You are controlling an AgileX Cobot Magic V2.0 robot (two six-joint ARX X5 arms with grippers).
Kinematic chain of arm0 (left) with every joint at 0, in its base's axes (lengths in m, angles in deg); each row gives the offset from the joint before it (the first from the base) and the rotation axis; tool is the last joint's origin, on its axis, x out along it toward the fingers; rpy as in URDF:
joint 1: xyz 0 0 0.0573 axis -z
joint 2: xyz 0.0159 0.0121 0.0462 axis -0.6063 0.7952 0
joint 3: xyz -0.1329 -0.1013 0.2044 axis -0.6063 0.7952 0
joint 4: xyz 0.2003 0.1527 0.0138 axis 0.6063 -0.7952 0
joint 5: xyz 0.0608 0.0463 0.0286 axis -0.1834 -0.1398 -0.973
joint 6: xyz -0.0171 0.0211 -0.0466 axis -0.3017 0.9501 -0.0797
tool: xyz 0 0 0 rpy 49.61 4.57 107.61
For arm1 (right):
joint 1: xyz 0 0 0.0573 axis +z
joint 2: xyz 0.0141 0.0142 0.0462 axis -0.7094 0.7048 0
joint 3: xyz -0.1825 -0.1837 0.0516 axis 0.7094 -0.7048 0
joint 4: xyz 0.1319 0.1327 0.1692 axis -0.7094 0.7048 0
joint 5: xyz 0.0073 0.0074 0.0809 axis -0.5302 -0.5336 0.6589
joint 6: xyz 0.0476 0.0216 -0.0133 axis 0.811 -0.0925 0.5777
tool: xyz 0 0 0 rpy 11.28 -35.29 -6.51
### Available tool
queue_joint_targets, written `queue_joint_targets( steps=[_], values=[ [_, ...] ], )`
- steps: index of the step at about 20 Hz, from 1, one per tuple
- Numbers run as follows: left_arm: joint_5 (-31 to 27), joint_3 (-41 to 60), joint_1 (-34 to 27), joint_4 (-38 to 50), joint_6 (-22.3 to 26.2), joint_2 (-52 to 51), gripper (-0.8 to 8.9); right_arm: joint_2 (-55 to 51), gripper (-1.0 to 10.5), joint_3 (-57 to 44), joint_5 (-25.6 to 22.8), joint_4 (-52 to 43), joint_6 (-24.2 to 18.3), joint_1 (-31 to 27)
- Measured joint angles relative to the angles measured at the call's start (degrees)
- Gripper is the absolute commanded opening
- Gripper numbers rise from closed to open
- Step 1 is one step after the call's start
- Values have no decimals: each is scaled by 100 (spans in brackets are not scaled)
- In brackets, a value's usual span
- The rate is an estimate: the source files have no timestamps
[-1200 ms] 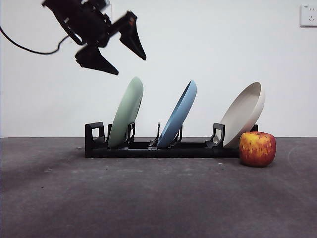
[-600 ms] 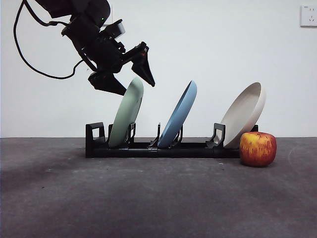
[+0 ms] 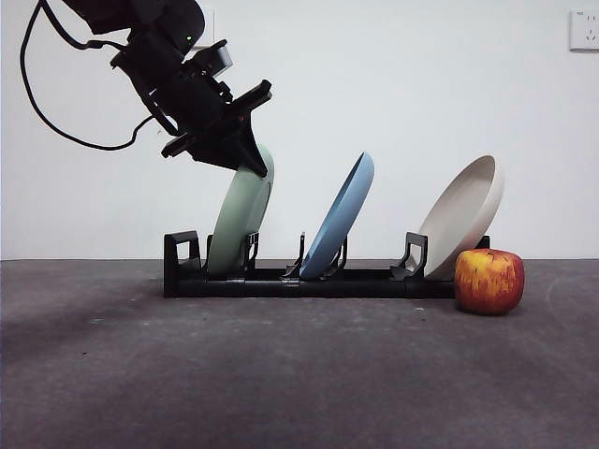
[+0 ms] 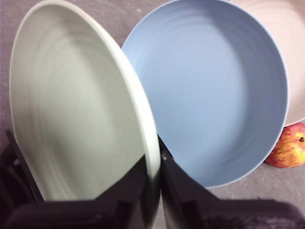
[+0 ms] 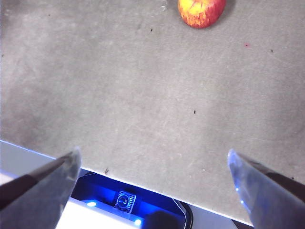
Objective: Take the green plate from the plate rack,put the plate on the table,take the apple from the table,put the apple in the plate
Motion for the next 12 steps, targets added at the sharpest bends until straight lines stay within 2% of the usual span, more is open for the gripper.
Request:
queue_joint_targets(
  steps=[12],
  values=[
    [127,0,-59,24,-31,-326,-9,0,692,0,-2,0,0,0]
  ],
)
